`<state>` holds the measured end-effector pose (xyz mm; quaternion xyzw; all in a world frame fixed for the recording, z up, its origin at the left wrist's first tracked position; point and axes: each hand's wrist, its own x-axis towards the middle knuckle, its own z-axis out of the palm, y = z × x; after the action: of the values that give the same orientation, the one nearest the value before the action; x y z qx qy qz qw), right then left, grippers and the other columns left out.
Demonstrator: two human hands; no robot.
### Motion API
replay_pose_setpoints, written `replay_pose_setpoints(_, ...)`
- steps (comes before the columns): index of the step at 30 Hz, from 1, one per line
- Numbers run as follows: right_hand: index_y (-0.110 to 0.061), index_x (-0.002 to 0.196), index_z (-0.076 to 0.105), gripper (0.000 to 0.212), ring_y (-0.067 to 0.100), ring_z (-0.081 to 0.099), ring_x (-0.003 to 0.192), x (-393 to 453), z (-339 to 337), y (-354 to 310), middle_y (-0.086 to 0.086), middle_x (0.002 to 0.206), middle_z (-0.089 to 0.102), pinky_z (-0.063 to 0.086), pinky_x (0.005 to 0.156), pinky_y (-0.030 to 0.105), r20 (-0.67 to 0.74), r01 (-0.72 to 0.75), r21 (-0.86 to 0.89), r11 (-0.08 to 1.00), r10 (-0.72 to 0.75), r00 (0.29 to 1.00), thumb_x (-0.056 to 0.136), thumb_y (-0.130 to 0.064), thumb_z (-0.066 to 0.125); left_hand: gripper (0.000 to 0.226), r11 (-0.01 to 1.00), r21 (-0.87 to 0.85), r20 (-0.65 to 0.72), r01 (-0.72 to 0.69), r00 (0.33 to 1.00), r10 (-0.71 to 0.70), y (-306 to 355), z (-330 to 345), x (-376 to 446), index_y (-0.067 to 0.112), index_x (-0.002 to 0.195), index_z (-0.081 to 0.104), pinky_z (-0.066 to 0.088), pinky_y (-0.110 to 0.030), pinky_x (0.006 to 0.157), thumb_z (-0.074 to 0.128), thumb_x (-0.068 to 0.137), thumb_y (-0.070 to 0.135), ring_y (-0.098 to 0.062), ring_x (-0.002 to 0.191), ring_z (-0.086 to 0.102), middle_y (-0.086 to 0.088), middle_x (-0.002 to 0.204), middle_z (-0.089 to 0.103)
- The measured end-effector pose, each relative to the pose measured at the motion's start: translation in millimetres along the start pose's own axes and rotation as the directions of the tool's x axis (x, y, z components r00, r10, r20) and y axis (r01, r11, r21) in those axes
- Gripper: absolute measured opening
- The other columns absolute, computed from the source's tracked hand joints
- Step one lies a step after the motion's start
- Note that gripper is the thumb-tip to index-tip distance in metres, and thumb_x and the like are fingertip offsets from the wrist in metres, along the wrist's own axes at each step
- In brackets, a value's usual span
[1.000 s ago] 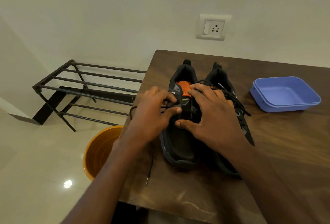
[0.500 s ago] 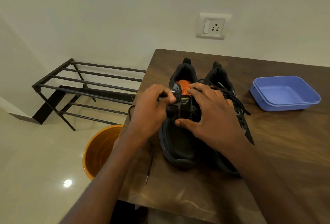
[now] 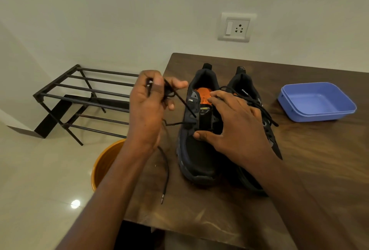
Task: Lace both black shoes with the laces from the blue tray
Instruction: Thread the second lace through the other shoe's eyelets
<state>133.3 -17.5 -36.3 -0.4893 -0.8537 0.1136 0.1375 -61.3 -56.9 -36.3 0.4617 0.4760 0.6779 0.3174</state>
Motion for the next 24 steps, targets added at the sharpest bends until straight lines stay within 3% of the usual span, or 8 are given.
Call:
replay_pose_setpoints(1, -0.035, 0.16, 0.026, 0.098, 0.011, 0.017, 0.154, -0.1, 0.4, 0.0, -0.017, 0.167, 0.02, 0.019, 0.125, 0.046, -0.001, -0.001, 0.007, 1.0, 0.001, 1.0, 0.079, -0.073, 0.068, 0.014, 1.0, -0.007, -0.005, 0.011, 1.0, -0.011, 0.7, -1.9, -0.1, 0.016, 0.106, 0.051, 0.05, -0.023, 0.064, 0.039, 0.112, 0.018, -0.022, 0.096, 0.071, -0.004, 0.091, 0.069)
replay_pose_setpoints(3, -0.034, 0.16, 0.028, 0.098, 0.011, 0.018, 0.154, -0.2, 2.2, 0.8, -0.015, 0.167, 0.022, 0.02, 0.125, 0.047, -0.014, -0.001, 0.028, 1.0, 0.002, 1.0, 0.079, -0.072, 0.07, 0.007, 0.953, 0.301, 0.087, -0.021, 0.996, -0.005, -5.4, -1.7, -2.6, 0.016, 0.11, 0.053, 0.05, -0.019, 0.068, 0.052, 0.107, 0.022, -0.006, 0.082, 0.065, 0.002, 0.088, 0.061)
replay_pose_setpoints(5, -0.032, 0.159, 0.029, 0.098, 0.011, 0.02, 0.154, -0.2, 4.2, 1.3, -0.014, 0.166, 0.024, 0.023, 0.125, 0.048, -0.026, 0.005, 0.041, 0.999, -0.004, 1.0, 0.079, -0.071, 0.07, 0.016, 0.805, 0.585, 0.229, -0.1, 0.972, -0.046, -17.9, 1.3, -6.8, 0.021, 0.109, 0.059, 0.047, -0.012, 0.07, 0.069, 0.098, 0.026, 0.002, 0.081, 0.059, 0.012, 0.091, 0.057)
replay_pose_setpoints(8, -0.031, 0.16, 0.029, 0.099, 0.011, 0.022, 0.154, 0.6, 5.6, 1.1, -0.013, 0.167, 0.024, 0.025, 0.124, 0.048, -0.026, 0.009, 0.047, 0.999, -0.008, 1.0, 0.079, -0.07, 0.071, 0.011, 0.661, 0.734, 0.291, -0.155, 0.952, -0.1, -27.3, 6.9, -6.3, 0.025, 0.095, 0.063, 0.04, -0.013, 0.072, 0.074, 0.093, 0.026, -0.001, 0.084, 0.052, 0.012, 0.094, 0.05)
replay_pose_setpoints(13, -0.031, 0.159, 0.032, 0.098, 0.01, 0.026, 0.152, 1.2, 4.8, 3.2, -0.015, 0.165, 0.026, 0.029, 0.123, 0.049, -0.027, 0.013, 0.057, 0.998, -0.011, 1.0, 0.078, -0.07, 0.072, 0.009, 0.765, 0.635, 0.098, -0.105, 0.994, 0.055, -25.6, -3.0, -0.6, 0.018, 0.103, 0.063, 0.047, -0.018, 0.08, 0.056, 0.104, 0.023, -0.006, 0.092, 0.056, 0.001, 0.102, 0.06)
replay_pose_setpoints(16, -0.031, 0.16, 0.03, 0.099, 0.01, 0.024, 0.153, 1.7, 5.4, 2.6, -0.016, 0.166, 0.023, 0.027, 0.124, 0.048, -0.016, 0.01, 0.057, 0.998, -0.009, 1.0, 0.079, -0.069, 0.072, 0.021, 0.848, 0.527, -0.028, 0.059, 0.998, -0.052, -25.1, -9.2, 3.8, 0.011, 0.11, 0.063, 0.054, -0.032, 0.087, 0.049, 0.108, 0.026, -0.013, 0.101, 0.065, -0.003, 0.105, 0.069)
replay_pose_setpoints(21, -0.033, 0.157, 0.034, 0.094, 0.012, 0.027, 0.151, -0.7, 3.9, -0.7, -0.014, 0.163, 0.029, 0.028, 0.123, 0.047, -0.042, 0.012, 0.064, 0.998, -0.01, 0.999, 0.079, -0.065, 0.075, 0.018, 0.917, 0.376, -0.029, 0.132, 0.991, -0.131, -20.4, -2.5, 1.2, 0.005, 0.113, 0.057, 0.055, -0.027, 0.067, 0.047, 0.109, 0.02, -0.015, 0.088, 0.072, -0.005, 0.093, 0.071)
replay_pose_setpoints(24, -0.037, 0.142, 0.049, 0.071, 0.013, 0.042, 0.132, -4.9, 4.2, -8.6, -0.011, 0.141, 0.045, 0.04, 0.109, 0.045, -0.112, 0.11, 0.055, 0.992, -0.103, 0.988, 0.08, -0.055, 0.078, 0.019, 0.958, 0.243, -0.025, 0.154, 0.988, -0.153, -17.6, -4.4, 1.2, 0.004, 0.118, 0.059, 0.053, -0.023, 0.062, 0.048, 0.109, 0.016, -0.018, 0.08, 0.071, -0.002, 0.081, 0.065)
